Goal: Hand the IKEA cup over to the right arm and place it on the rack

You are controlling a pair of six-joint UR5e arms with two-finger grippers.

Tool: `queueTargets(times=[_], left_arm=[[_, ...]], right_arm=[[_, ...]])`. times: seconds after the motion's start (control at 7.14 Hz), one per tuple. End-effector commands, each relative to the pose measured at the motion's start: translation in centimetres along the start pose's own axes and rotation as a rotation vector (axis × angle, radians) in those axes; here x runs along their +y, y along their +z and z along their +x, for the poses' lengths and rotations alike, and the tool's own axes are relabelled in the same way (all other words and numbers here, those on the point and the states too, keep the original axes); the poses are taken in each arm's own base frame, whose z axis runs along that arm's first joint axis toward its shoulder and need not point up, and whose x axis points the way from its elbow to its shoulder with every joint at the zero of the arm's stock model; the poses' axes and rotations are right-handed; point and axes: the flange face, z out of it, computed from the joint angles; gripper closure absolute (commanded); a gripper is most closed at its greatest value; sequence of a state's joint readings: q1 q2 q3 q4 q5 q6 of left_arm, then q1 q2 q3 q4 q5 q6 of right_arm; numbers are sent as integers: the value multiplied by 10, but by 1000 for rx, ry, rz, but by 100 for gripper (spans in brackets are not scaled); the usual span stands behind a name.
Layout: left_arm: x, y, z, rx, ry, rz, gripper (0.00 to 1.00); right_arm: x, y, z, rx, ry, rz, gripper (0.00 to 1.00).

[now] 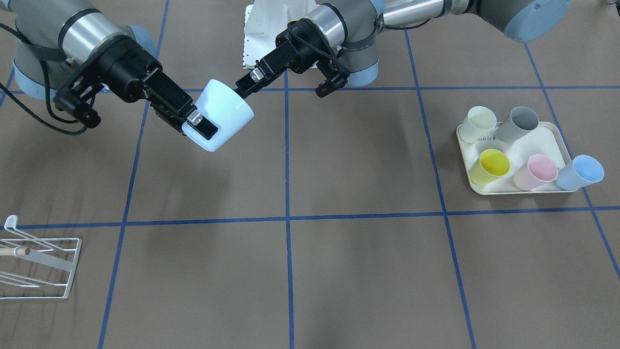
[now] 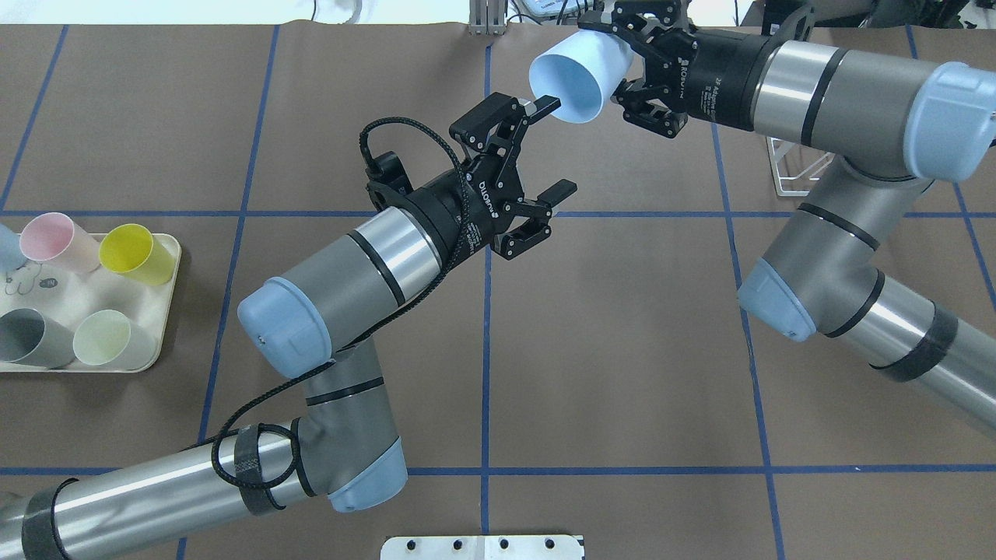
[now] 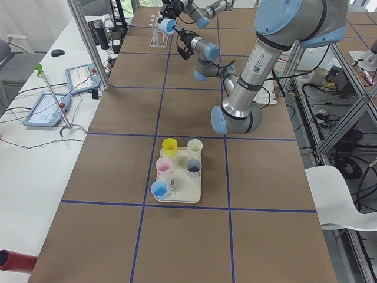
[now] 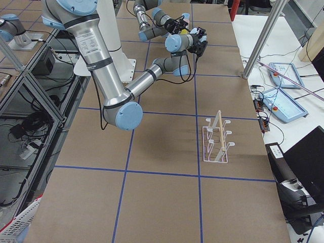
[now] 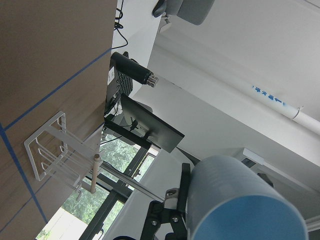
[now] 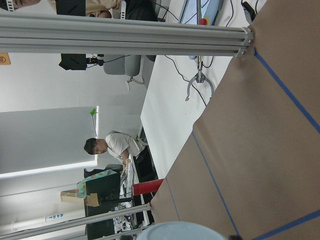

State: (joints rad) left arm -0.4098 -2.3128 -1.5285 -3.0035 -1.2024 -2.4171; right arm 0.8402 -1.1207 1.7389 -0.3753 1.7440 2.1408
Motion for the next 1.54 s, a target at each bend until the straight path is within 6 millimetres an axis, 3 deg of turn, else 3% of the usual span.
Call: queueTargets(times=[0.0, 0.14, 0.56, 0.84, 0.98, 1.12, 1.4], left_arm=[[-2, 0, 3, 3, 8, 4, 0], [-11, 2, 13, 10, 53, 12, 0], [-11, 17, 4, -181, 533, 53, 0], [-13, 16, 26, -374, 748, 94, 0], [-6, 4, 43, -475, 850, 131, 0], [2, -4, 60, -535, 915, 160, 0], [-5, -7, 66, -674, 1000, 193, 0]], right_arm=[[-51, -11, -2, 17, -139, 98, 100], [-80, -21, -1, 38, -200, 151, 100], [-168, -62, 28, 208, -522, 300, 100], [-221, -98, 12, 360, -659, 411, 100], [-248, -118, 13, 467, -733, 466, 100], [-273, -130, 26, 599, -860, 527, 100], [-313, -144, 51, 768, -966, 703, 100]])
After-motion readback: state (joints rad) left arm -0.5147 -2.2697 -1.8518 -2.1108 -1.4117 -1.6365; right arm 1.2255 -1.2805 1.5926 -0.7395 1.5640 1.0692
